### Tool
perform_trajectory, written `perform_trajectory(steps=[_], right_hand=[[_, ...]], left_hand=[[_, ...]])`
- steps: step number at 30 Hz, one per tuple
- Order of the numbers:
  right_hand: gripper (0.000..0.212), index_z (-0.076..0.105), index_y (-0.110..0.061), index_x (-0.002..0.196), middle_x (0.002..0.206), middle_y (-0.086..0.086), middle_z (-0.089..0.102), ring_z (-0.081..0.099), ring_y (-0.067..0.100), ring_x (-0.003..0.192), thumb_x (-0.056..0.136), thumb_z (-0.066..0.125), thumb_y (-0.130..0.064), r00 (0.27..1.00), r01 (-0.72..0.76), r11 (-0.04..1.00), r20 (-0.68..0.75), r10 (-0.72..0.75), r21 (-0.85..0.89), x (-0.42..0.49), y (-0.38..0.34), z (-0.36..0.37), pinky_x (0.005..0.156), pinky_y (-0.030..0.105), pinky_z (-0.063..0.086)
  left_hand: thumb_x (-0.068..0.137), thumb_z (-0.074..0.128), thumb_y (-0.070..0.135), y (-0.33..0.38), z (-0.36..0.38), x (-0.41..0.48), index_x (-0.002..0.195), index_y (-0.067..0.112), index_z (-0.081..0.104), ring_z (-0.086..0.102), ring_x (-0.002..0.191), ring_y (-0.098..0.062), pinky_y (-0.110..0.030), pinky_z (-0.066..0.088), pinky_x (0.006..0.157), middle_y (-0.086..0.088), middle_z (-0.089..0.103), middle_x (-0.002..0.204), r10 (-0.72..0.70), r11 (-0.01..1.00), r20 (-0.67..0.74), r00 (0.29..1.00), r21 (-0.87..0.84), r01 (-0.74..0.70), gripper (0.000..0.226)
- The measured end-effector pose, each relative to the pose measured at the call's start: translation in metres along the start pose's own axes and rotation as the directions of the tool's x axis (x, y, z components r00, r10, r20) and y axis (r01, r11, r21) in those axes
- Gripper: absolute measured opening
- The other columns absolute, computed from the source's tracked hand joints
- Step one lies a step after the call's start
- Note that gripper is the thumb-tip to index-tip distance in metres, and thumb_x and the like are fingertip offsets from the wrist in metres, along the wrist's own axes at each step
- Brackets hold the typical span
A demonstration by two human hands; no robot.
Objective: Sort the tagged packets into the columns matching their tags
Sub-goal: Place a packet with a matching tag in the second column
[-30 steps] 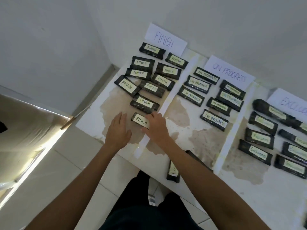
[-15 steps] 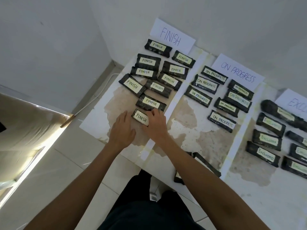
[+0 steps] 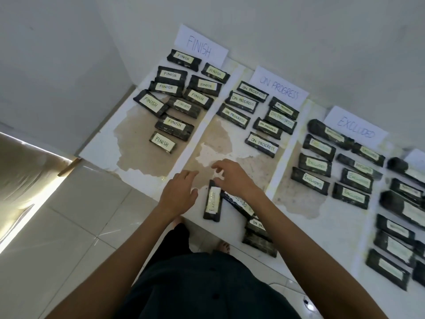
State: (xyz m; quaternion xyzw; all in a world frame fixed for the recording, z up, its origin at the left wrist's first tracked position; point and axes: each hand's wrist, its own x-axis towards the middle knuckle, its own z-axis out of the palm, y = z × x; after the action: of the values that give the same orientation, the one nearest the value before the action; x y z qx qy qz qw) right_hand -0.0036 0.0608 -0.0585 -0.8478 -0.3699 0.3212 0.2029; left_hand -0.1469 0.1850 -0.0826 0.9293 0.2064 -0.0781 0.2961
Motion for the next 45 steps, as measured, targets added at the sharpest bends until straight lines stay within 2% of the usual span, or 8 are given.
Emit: perform_trajectory(steps=[7, 13, 22, 28, 34, 40, 42, 45], right_hand=[[0.071, 0.034, -0.018, 0.137, 0.131, 0.013, 0.037, 0.039, 0.035, 0.119, 0.078, 0.068, -0.039, 0.954, -0.279, 0.9, 0.012, 0.3, -0.334, -0.065, 0.059, 0.017, 0.094, 0.045, 0.04], [0.071, 0.031, -0.014, 0.141, 0.127, 0.014, 0.047, 0.047, 0.031, 0.113, 0.081, 0.064, -0.032, 0.975, -0.221, 0.928, -0.081, 0.206, -0.3, -0.087, 0.079, 0.04, 0.089, 0.04, 0.044], [0.06, 0.047, -0.014, 0.126, 0.11, 0.007, 0.056, 0.054, 0.022, 0.094, 0.073, 0.067, -0.034, 0.952, -0.184, 0.982, -0.24, 0.188, 0.04, -0.107, 0.077, 0.031, 0.071, 0.031, 0.047], [0.046, 0.056, -0.015, 0.121, 0.104, -0.002, 0.065, 0.061, 0.011, 0.085, 0.079, 0.071, -0.027, 0.969, -0.083, 0.9, -0.178, 0.174, 0.427, -0.131, 0.065, 0.023, 0.068, 0.015, 0.049], [0.038, 0.056, -0.015, 0.123, 0.099, 0.004, 0.069, 0.066, 0.019, 0.089, 0.086, 0.063, -0.022, 0.928, -0.187, 0.759, -0.142, 0.345, 0.623, -0.134, 0.076, 0.012, 0.081, 0.034, 0.056], [0.027, 0.059, -0.014, 0.118, 0.099, 0.009, 0.068, 0.065, 0.016, 0.067, 0.091, 0.06, -0.017, 0.917, -0.14, 0.662, -0.156, 0.367, 0.736, -0.133, 0.078, -0.011, 0.063, 0.027, 0.055], [0.02, 0.063, -0.009, 0.11, 0.097, 0.01, 0.069, 0.065, 0.017, 0.063, 0.09, 0.061, -0.014, 0.912, -0.133, 0.665, -0.171, 0.372, 0.735, -0.13, 0.078, -0.01, 0.064, 0.03, 0.056], [0.017, 0.062, -0.004, 0.104, 0.095, 0.012, 0.07, 0.067, 0.019, 0.063, 0.089, 0.062, -0.011, 0.887, -0.152, 0.578, -0.147, 0.438, 0.801, -0.123, 0.074, -0.008, 0.06, 0.026, 0.057]], left_hand=[[0.088, 0.052, 0.02, 0.029, 0.039, -0.022, 0.139, 0.014, 0.037, 0.047, 0.117, -0.029, -0.042, 0.046, 0.09, -0.01, 0.047, 0.134, -0.045, 0.999, 0.08, 0.996, -0.001, 0.045, 0.053], [0.087, 0.052, 0.019, 0.046, 0.055, -0.033, 0.139, 0.013, 0.037, 0.045, 0.117, -0.03, -0.042, 0.046, 0.09, -0.012, 0.046, 0.134, -0.062, 0.998, 0.06, 0.996, -0.007, 0.062, 0.055], [0.091, 0.055, 0.018, 0.093, 0.06, -0.038, 0.137, 0.012, 0.042, 0.05, 0.12, -0.024, -0.039, 0.043, 0.101, -0.008, 0.05, 0.135, -0.227, 0.866, 0.112, 0.967, -0.431, 0.253, 0.049], [0.095, 0.05, 0.014, 0.129, 0.068, -0.034, 0.126, 0.013, 0.049, 0.059, 0.094, -0.017, -0.028, 0.052, 0.075, -0.004, 0.061, 0.114, -0.309, 0.646, 0.186, 0.933, -0.679, 0.349, 0.031], [0.096, 0.045, 0.01, 0.132, 0.059, -0.025, 0.13, 0.016, 0.043, 0.056, 0.106, -0.02, -0.031, 0.045, 0.085, -0.004, 0.058, 0.12, -0.176, 0.734, 0.274, 0.945, -0.603, 0.312, 0.034], [0.096, 0.047, 0.013, 0.128, 0.049, -0.022, 0.129, 0.019, 0.042, 0.055, 0.093, -0.015, -0.026, 0.043, 0.071, 0.001, 0.057, 0.106, -0.032, 0.856, 0.389, 0.921, -0.465, 0.226, 0.034], [0.095, 0.049, 0.014, 0.128, 0.048, -0.022, 0.128, 0.018, 0.042, 0.053, 0.08, -0.009, -0.021, 0.04, 0.06, 0.006, 0.054, 0.094, -0.028, 0.871, 0.375, 0.927, -0.446, 0.206, 0.034], [0.085, 0.065, 0.024, 0.123, 0.046, -0.02, 0.136, 0.019, 0.037, 0.055, 0.095, -0.016, -0.023, 0.046, 0.067, 0.001, 0.052, 0.112, -0.027, 0.923, 0.212, 0.977, -0.371, 0.106, 0.058]])
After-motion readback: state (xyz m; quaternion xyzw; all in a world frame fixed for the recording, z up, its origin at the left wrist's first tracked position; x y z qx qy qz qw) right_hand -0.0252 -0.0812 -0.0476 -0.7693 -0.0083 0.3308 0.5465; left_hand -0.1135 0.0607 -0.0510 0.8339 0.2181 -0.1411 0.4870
